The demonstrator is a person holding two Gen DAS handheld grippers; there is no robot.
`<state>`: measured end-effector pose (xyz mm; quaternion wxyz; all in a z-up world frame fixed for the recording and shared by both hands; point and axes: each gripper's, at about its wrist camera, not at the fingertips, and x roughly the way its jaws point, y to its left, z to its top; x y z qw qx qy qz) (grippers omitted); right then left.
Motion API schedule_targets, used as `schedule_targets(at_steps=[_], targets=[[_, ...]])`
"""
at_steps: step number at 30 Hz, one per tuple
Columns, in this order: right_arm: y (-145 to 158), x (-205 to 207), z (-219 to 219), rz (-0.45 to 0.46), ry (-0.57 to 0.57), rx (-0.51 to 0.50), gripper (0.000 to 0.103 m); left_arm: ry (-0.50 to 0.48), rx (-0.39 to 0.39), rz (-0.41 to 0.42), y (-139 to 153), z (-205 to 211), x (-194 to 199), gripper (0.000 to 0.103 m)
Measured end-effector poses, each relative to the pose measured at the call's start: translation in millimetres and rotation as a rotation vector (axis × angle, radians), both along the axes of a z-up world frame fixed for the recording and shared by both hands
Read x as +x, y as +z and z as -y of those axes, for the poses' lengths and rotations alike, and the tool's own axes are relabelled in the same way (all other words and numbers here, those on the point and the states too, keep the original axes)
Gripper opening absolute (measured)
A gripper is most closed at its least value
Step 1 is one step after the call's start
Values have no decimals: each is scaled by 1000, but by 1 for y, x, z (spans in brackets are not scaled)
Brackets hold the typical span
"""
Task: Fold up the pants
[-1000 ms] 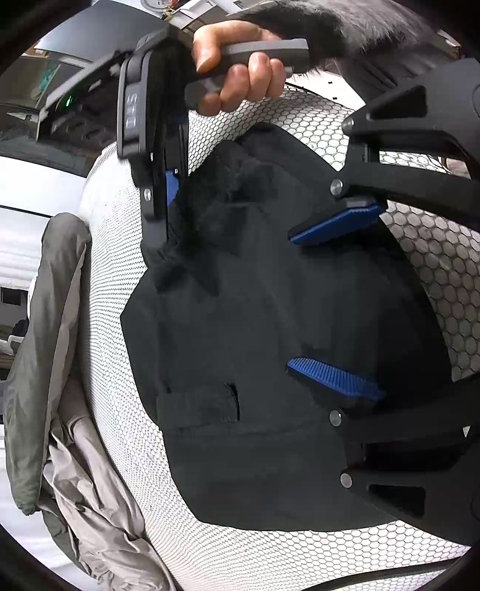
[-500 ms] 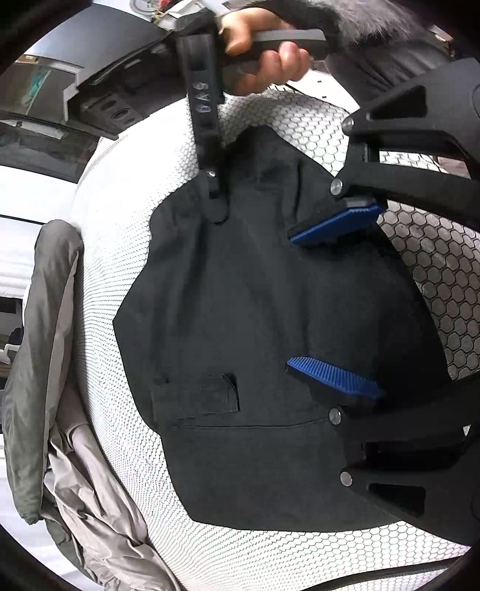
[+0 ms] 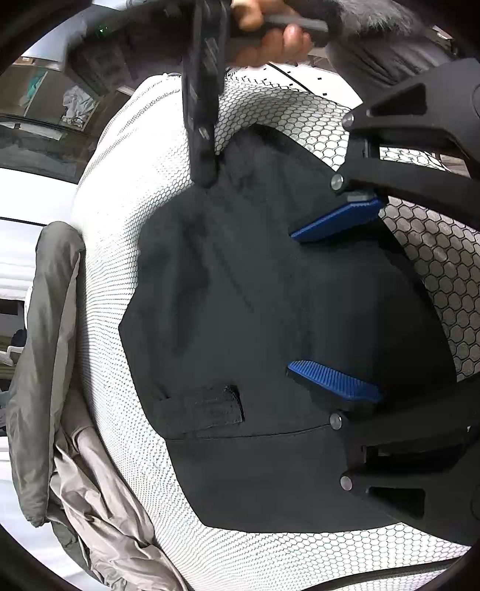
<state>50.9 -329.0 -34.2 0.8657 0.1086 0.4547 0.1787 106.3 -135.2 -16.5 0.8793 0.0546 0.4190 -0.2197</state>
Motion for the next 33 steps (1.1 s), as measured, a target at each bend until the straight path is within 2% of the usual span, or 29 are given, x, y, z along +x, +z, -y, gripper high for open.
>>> schedule_targets(at_steps=[1,2,3,6,7,9,11,14,15,17,18,19,20,22,23,25,28,31,33], targets=[[-9,4,1,-43,-11,-19,20,-4,0,-7,0,-2,1,65],[-15,7,4,-76,-18,10,22,-11,-5,-12,1,-5,1,65],[-14,8,13,-88,-32,86,24,-12,-18,-13,5,-11,0,65],[1,0,27,-35,-35,153,38,62,-107,17,22,-46,-1,66],[3,-2,29,-17,-38,147,44,108,-135,28,25,-64,-1,68],[1,-1,26,-19,-46,113,50,210,-155,47,27,-93,0,70],[-7,4,27,-50,-67,100,69,347,-161,39,22,-127,3,70],[-18,17,27,-92,-74,147,73,469,-207,-36,2,-165,7,70],[-20,21,26,-102,-66,186,74,473,-241,-82,-7,-172,9,69],[-26,30,23,-126,-69,236,70,429,-336,-168,-23,-176,14,52],[-27,31,20,-134,-83,241,62,394,-388,-197,-28,-173,18,35],[-28,33,18,-141,-96,249,40,389,-394,-200,-29,-170,20,33],[-27,37,14,-135,-105,257,33,388,-351,-179,-25,-162,26,33],[-18,44,7,-83,-109,232,28,379,-275,-135,-16,-150,36,33],[-12,51,3,-49,-120,206,28,390,-248,-118,-13,-147,43,33],[-14,62,-2,-42,-145,126,28,415,-220,-109,-14,-143,56,33],[-25,72,-9,-91,-150,28,42,464,-250,-123,-19,-144,61,37],[-12,59,-5,-75,-146,39,48,482,-219,-103,-13,-138,55,43],[-1,43,-4,-39,-107,51,56,479,-187,-72,-9,-132,45,50]])
